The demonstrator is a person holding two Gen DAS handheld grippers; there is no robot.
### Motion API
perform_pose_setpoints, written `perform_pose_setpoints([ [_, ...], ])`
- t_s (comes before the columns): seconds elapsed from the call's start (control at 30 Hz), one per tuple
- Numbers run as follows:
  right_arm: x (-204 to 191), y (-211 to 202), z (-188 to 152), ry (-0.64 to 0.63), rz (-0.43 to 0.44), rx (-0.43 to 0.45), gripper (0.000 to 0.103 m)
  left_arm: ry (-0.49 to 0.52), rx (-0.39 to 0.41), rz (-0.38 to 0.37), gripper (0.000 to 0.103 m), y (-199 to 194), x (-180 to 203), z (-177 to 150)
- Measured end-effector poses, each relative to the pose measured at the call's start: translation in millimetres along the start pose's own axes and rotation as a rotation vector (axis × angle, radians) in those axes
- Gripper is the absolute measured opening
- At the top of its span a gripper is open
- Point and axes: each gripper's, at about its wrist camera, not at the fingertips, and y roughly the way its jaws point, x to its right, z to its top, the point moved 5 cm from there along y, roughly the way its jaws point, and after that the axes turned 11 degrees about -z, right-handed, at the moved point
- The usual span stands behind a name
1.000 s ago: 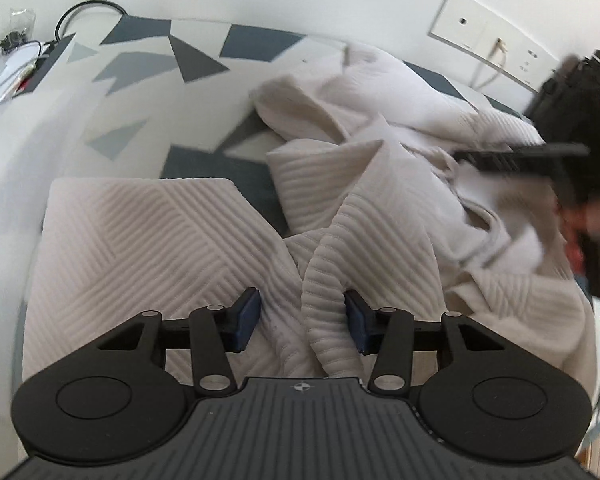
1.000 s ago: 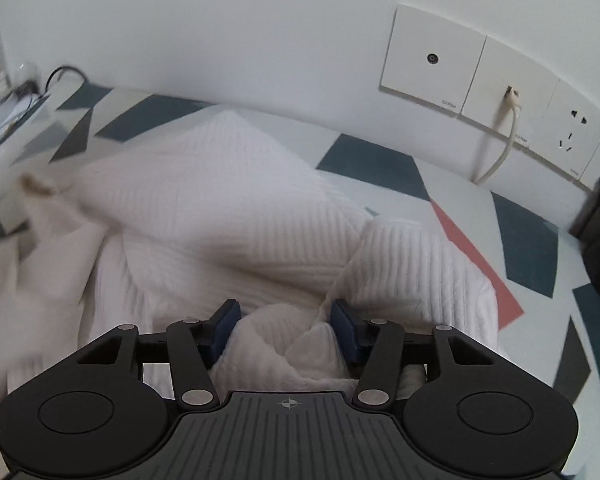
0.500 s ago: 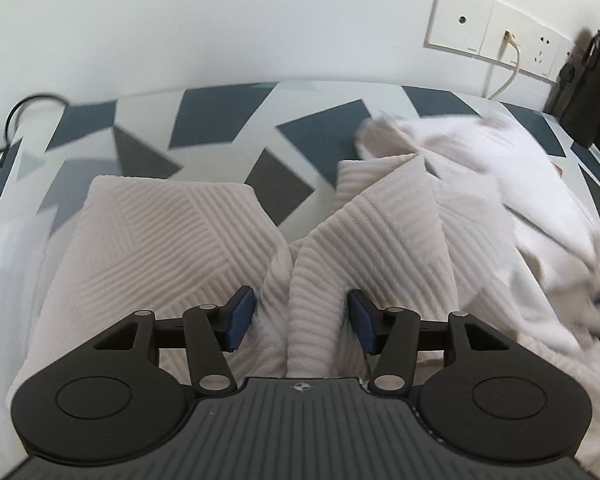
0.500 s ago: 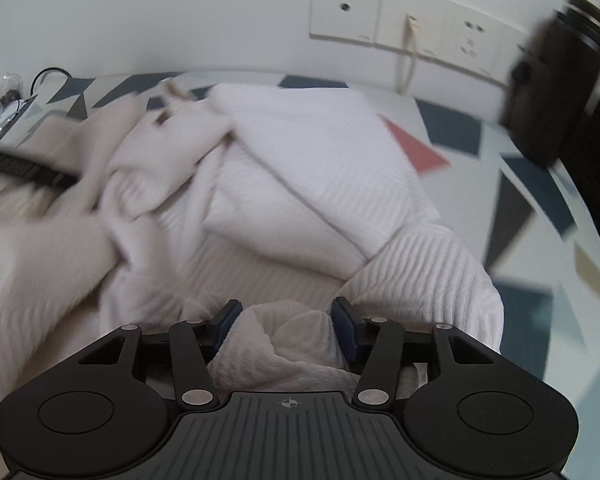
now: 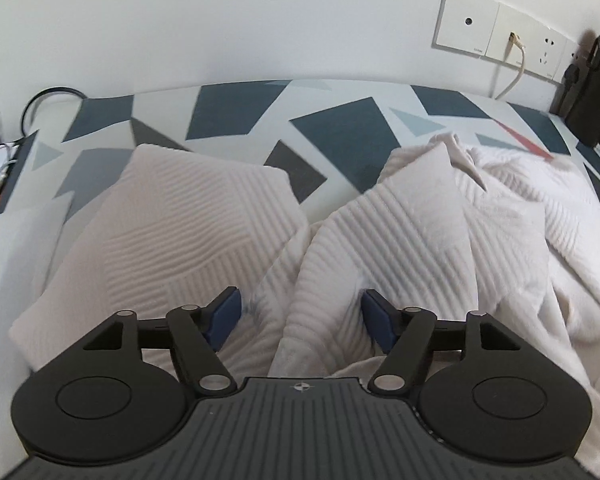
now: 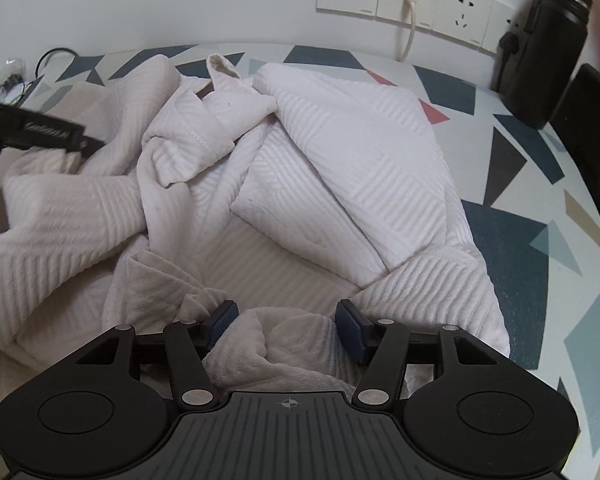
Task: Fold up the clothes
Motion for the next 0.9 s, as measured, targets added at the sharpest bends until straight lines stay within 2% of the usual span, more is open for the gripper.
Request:
perform_pose_setpoints([
  [0.1,3,3,3,0.008,0.010,-0.003,0.056,-0.006,0.009,-0.011,0.072,-19,-1,-11],
  [0.2,14,6,8,0.065,0.054,-0.023,0.059,-0.048,0.042,-0.062,0.084,-47,-4,-20],
  [0.27,24,5,13,0.126,0.092,-0.036,0.065,-0.122,0.097,-0.096,0.089,-72,-13,-23],
  [0.3,31,3,17,0.165,0.116,-0.029,0.071,-0.160,0.124,-0.112,0.089,-85,-18,-23],
  [0.37,47,-6,29,0.234,0.151,0.017,0.078,-0.214,0.167,-0.091,0.092,-105,-32,-27],
  [0.47,72,-25,51,0.309,0.168,0.106,0.083,-0.280,0.237,0.012,0.091,-135,-59,-42],
  [0.53,89,-40,67,0.348,0.165,0.173,0.088,-0.374,0.319,0.008,0.092,-158,-78,-54],
  [0.57,98,-48,75,0.361,0.149,0.209,0.089,-0.423,0.357,0.001,0.092,-170,-86,-59],
  [0.63,116,-63,92,0.379,0.098,0.281,0.098,-0.491,0.419,0.039,0.092,-193,-100,-66],
  [0.7,132,-78,107,0.353,-0.018,0.381,0.101,-0.479,0.462,0.113,0.095,-212,-107,-65],
  [0.8,146,-100,130,0.282,-0.148,0.504,0.102,-0.390,0.470,0.244,0.098,-231,-110,-54],
  [0.87,154,-113,145,0.272,-0.155,0.555,0.102,-0.364,0.480,0.254,0.098,-240,-113,-44],
  [0.9,158,-120,152,0.280,-0.139,0.573,0.102,-0.349,0.493,0.236,0.098,-246,-111,-37],
])
